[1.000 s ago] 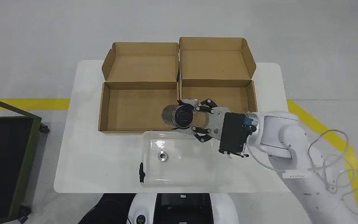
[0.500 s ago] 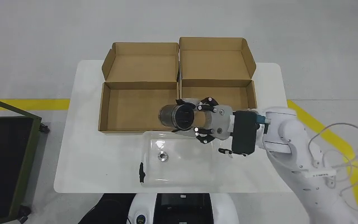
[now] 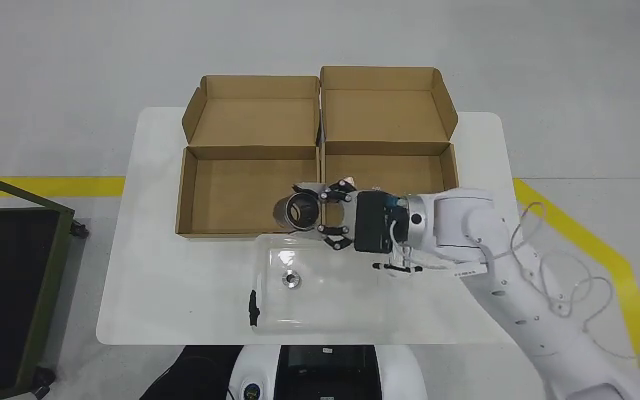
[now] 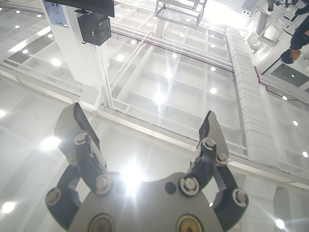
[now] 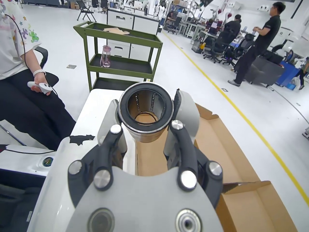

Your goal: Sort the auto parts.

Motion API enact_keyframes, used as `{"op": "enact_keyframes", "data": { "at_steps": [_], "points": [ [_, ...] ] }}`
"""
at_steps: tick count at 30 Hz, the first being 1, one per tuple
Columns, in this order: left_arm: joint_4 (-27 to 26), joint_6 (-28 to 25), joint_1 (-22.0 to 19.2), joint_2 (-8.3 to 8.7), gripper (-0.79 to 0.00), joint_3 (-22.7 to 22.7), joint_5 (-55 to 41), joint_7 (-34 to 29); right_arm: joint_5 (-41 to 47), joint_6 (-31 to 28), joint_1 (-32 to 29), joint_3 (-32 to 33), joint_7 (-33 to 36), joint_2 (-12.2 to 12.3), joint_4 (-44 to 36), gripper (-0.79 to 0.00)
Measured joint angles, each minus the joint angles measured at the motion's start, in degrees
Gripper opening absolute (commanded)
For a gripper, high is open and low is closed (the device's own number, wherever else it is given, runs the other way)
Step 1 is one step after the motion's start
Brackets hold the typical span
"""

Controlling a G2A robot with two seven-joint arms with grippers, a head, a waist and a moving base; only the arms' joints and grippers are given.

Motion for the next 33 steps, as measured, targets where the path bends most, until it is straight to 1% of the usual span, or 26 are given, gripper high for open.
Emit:
{"op": "enact_keyframes", "data": {
  "at_steps": [8,17,27,33],
  "points": [
    [0.0,0.0,0.0,0.0,0.0,0.0,0.0,0.0,2.54,2.41,4.9,-6.1,3.32,-2.27,9.46,-0.785],
    [0.0,0.0,0.0,0.0,0.0,0.0,0.0,0.0,2.28,5.68,10.52,-11.42,8.52,-4.95,17.86,-0.785],
    [0.0,0.0,0.0,0.0,0.0,0.0,0.0,0.0,4.72,8.06,14.17,-16.91,12.59,-8.27,26.99,-0.785],
    [0.0,0.0,0.0,0.0,0.0,0.0,0.0,0.0,4.26,9.34,15.62,-18.54,14.59,-9.72,29.92,-0.785]
  ]
}}
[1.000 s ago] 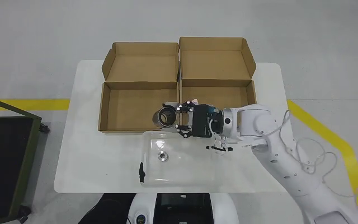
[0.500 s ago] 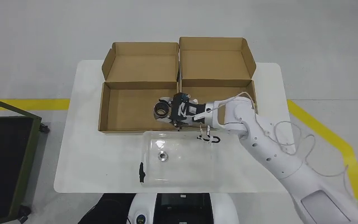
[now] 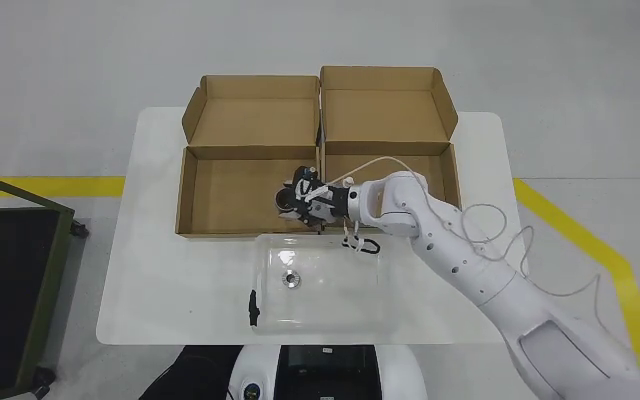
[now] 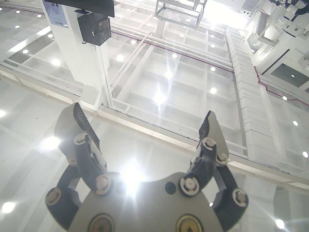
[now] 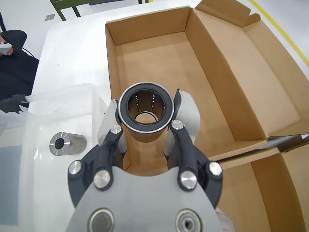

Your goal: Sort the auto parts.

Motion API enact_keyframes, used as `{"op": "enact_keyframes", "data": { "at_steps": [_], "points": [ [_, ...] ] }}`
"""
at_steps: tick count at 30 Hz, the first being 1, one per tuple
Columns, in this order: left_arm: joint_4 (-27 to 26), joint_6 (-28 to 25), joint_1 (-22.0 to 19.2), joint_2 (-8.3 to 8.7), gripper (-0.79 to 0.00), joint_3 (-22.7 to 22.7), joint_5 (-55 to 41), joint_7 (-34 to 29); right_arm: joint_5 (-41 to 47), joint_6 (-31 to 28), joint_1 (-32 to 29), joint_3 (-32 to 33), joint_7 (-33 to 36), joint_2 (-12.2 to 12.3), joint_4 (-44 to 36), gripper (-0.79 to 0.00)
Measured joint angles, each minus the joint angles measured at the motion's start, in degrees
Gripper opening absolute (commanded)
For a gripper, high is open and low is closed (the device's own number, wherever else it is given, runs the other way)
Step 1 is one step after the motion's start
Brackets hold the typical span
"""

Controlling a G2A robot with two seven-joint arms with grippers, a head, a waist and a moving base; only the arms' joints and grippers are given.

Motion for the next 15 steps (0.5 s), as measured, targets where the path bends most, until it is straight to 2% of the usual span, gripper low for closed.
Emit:
{"op": "enact_keyframes", "data": {
  "at_steps": [8,12,15],
  "points": [
    [0.0,0.0,0.0,0.0,0.0,0.0,0.0,0.0,-0.61,1.09,1.46,-1.43,2.71,-1.61,2.83,-0.785],
    [0.0,0.0,0.0,0.0,0.0,0.0,0.0,0.0,-0.51,1.19,2.07,-2.14,3.46,-2.49,4.86,-0.603],
    [0.0,0.0,0.0,0.0,0.0,0.0,0.0,0.0,-0.73,1.17,2.48,-2.58,3.81,-3.09,5.96,-0.548]
  ]
}}
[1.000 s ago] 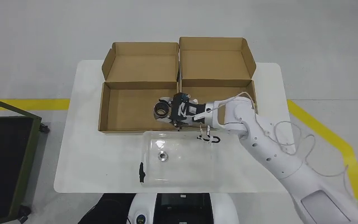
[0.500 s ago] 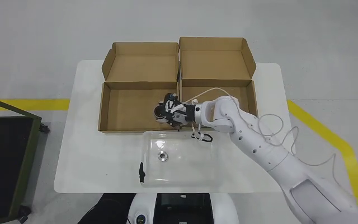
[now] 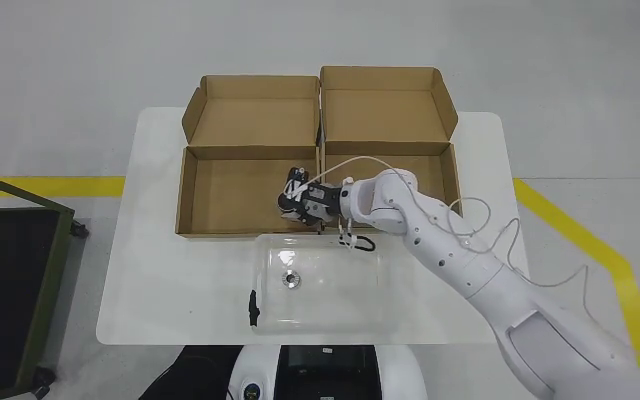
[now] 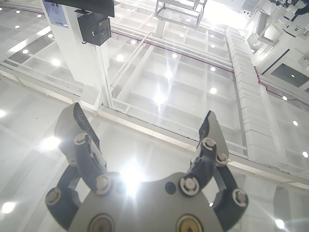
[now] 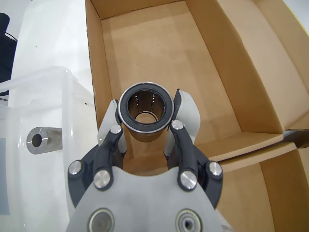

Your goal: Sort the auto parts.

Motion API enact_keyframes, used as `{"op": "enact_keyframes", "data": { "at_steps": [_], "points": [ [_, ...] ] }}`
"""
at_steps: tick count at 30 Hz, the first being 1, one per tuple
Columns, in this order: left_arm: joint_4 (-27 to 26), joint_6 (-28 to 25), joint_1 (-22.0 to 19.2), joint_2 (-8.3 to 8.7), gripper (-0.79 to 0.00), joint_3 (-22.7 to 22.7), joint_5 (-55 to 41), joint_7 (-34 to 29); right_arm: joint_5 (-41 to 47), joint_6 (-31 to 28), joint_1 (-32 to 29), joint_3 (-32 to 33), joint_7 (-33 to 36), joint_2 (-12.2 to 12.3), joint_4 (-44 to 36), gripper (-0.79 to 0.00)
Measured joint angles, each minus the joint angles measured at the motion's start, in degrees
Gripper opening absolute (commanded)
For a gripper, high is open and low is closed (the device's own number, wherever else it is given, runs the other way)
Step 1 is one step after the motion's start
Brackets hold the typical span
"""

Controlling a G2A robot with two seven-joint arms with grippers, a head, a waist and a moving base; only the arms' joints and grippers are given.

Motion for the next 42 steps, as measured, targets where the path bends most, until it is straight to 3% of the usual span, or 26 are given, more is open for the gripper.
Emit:
{"op": "enact_keyframes", "data": {
  "at_steps": [8,11,16,20,26,29,40,42],
  "points": [
    [0.0,0.0,0.0,0.0,0.0,0.0,0.0,0.0,-0.45,0.01,0.41,-0.54,0.32,-1.22,2.61,-0.462],
    [0.0,0.0,0.0,0.0,0.0,0.0,0.0,0.0,-0.57,-0.3,0.49,-0.69,0.44,-1.64,3.4,-0.397],
    [0.0,0.0,0.0,0.0,0.0,0.0,0.0,0.0,-1.02,-0.55,0.7,-0.36,0.49,-2.07,3.68,-0.212],
    [0.0,0.0,0.0,0.0,0.0,0.0,0.0,0.0,-1.71,-0.37,0.52,1.0,-0.28,-1.86,2.08,-0.225],
    [0.0,0.0,0.0,0.0,0.0,0.0,0.0,0.0,-4.12,-0.59,-0.81,5.12,-0.39,-0.34,-5.28,-0.215],
    [0.0,0.0,0.0,0.0,0.0,0.0,0.0,0.0,-5.13,-1.62,-2.7,7.27,0.45,0.67,-10.55,-0.169],
    [0.0,0.0,0.0,0.0,0.0,0.0,0.0,0.0,-12.81,-5.64,-17.46,11.56,3.94,4.64,-30.3,-0.009],
    [0.0,0.0,0.0,0.0,0.0,0.0,0.0,0.0,-15.03,-6.7,-20.24,11.88,4.88,5.32,-32.73,-0.022]
  ]
}}
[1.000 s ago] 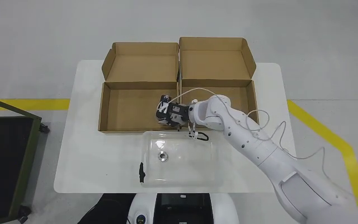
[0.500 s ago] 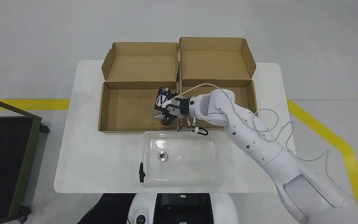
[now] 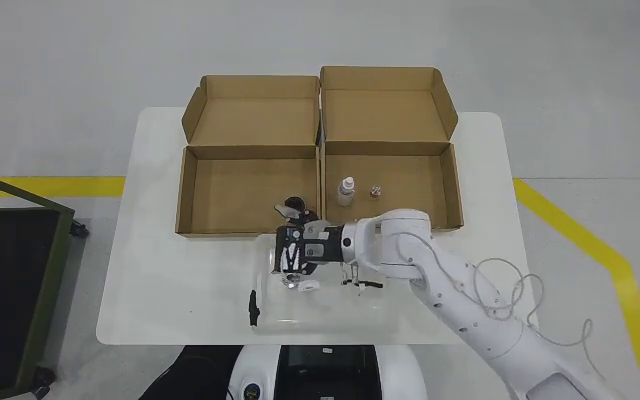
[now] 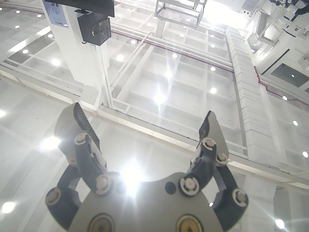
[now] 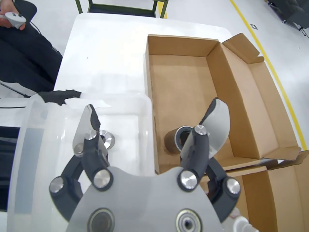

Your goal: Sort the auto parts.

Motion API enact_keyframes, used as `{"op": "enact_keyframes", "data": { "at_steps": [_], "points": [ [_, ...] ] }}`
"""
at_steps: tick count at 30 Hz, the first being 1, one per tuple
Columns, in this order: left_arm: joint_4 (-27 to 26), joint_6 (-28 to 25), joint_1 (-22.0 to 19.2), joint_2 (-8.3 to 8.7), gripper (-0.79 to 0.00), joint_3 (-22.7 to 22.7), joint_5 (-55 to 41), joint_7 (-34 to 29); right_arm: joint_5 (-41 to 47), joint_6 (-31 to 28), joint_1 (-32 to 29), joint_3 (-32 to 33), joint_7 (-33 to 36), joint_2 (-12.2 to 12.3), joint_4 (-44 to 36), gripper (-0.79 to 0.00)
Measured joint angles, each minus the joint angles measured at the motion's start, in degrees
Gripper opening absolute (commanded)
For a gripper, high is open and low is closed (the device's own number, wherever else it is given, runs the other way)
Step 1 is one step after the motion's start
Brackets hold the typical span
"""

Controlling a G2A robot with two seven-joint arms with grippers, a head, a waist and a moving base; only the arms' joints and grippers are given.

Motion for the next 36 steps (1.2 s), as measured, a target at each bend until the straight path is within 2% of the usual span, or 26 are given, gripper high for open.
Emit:
{"op": "enact_keyframes", "data": {
  "at_steps": [6,9,14,20,26,31,33,34,36],
  "points": [
    [0.0,0.0,0.0,0.0,0.0,0.0,0.0,0.0,-3.09,-2.27,-5.58,0.2,1.55,1.24,-3.34,-0.043],
    [0.0,0.0,0.0,0.0,0.0,0.0,0.0,0.0,-4.04,-2.79,-6.81,-0.37,1.41,1.42,-3.29,-0.086],
    [0.0,0.0,0.0,0.0,0.0,0.0,0.0,0.0,-5.38,-2.75,-6.85,-1.47,0.86,1.28,-1.28,-0.068],
    [0.0,0.0,0.0,0.0,0.0,0.0,0.0,0.0,-7.01,-2.0,-5.2,-3.08,-0.05,0.66,2.07,-0.086],
    [0.0,0.0,0.0,0.0,0.0,0.0,0.0,0.0,-7.5,-1.41,-3.55,-5.17,-1.0,-0.22,6.07,-0.203],
    [0.0,0.0,0.0,0.0,0.0,0.0,0.0,0.0,-7.54,-1.07,-2.79,-6.45,-1.27,-0.82,8.78,-0.256],
    [0.0,0.0,0.0,0.0,0.0,0.0,0.0,0.0,-7.52,-1.09,-2.62,-6.82,-1.49,-1.0,9.75,-0.237],
    [0.0,0.0,0.0,0.0,0.0,0.0,0.0,0.0,-7.58,-1.36,-2.49,-6.99,-1.63,-1.06,10.02,-0.256],
    [0.0,0.0,0.0,0.0,0.0,0.0,0.0,0.0,-7.88,-1.77,-2.2,-7.18,-2.09,-1.16,10.54,-0.348]
  ]
}}
